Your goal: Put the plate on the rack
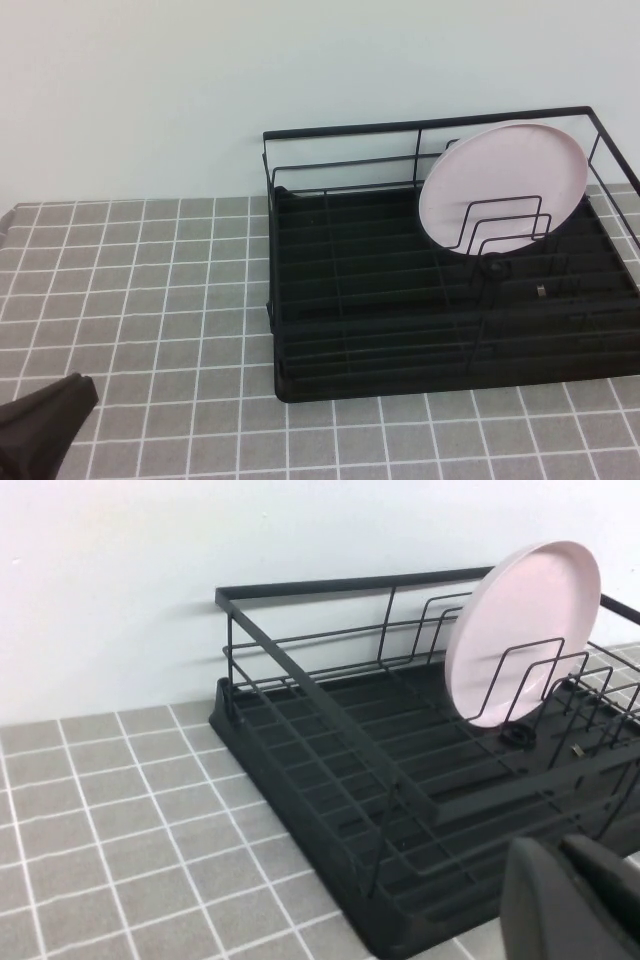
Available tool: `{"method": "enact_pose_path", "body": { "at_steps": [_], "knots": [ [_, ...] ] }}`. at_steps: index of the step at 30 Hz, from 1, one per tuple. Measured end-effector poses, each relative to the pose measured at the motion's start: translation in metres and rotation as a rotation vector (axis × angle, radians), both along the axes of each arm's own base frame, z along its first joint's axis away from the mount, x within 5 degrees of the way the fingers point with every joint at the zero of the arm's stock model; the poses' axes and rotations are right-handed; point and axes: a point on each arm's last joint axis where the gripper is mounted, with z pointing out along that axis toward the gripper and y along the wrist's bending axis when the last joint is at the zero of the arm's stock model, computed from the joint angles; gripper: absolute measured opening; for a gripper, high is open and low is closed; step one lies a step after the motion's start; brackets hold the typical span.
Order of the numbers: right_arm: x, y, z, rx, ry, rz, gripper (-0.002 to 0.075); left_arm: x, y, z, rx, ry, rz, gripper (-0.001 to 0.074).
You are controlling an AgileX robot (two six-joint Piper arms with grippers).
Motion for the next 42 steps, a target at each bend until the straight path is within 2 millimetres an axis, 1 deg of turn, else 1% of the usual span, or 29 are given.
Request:
{"method": "enact_pose_path", "body": {
  "at_steps": [3, 7, 9, 11, 14, 17, 20, 25, 28, 32, 35, 36, 39, 42],
  "knots": [
    [0.0, 0.0, 0.0, 0.0, 0.0, 0.0, 0.0001, 0.001, 0.001, -0.004, -0.003, 0.0, 0.012, -0.0001],
    [0.0, 0.0, 0.0, 0.003, 0.0, 0.001, 0.0001, 0.002, 0.002, -0.004, -0.015, -0.022, 0.036, -0.0001],
    [0.0, 0.0, 0.0, 0.004, 0.0, 0.001, 0.0001, 0.005, 0.005, -0.01, -0.008, -0.052, 0.073, -0.0001],
    [0.0, 0.0, 0.0, 0.004, 0.0, 0.001, 0.0001, 0.005, 0.009, -0.018, 0.057, -0.118, 0.104, -0.0001],
    [0.0, 0.0, 0.0, 0.004, 0.0, 0.001, 0.0001, 0.002, 0.015, -0.026, 0.058, -0.175, 0.151, -0.0001],
    [0.0, 0.0, 0.0, 0.004, 0.0, 0.001, 0.0001, -0.001, 0.024, -0.032, 0.027, -0.18, 0.232, -0.0001],
    [0.0, 0.0, 0.0, 0.004, 0.0, 0.001, 0.0001, -0.005, 0.031, -0.043, 0.053, -0.188, 0.301, -0.0001],
    [0.0, 0.0, 0.0, 0.004, 0.0, 0.001, 0.0001, -0.017, 0.041, -0.061, 0.036, -0.197, 0.42, -0.0001],
    [0.0, 0.0, 0.0, 0.004, 0.0, 0.001, 0.0001, -0.023, 0.047, -0.07, 0.016, -0.178, 0.505, -0.0001],
    [0.0, 0.0, 0.0, 0.004, 0.0, 0.001, 0.0001, -0.027, 0.051, -0.083, 0.055, -0.055, 0.589, -0.0001],
    [0.0, 0.0, 0.0, 0.004, 0.0, 0.001, 0.0001, -0.029, 0.051, -0.095, 0.083, 0.079, 0.602, -0.0001],
    [0.0, 0.0, 0.0, 0.004, 0.0, 0.001, 0.0001, -0.029, 0.051, -0.097, 0.087, 0.098, 0.6, -0.0001],
    [0.0, 0.0, 0.0, 0.004, 0.0, 0.001, 0.0001, -0.029, 0.052, -0.095, 0.112, 0.073, 0.597, -0.0001],
    [0.0, 0.0, 0.0, 0.004, 0.0, 0.001, 0.0001, -0.029, 0.051, -0.094, 0.098, 0.061, 0.598, -0.0001]
  ]
}}
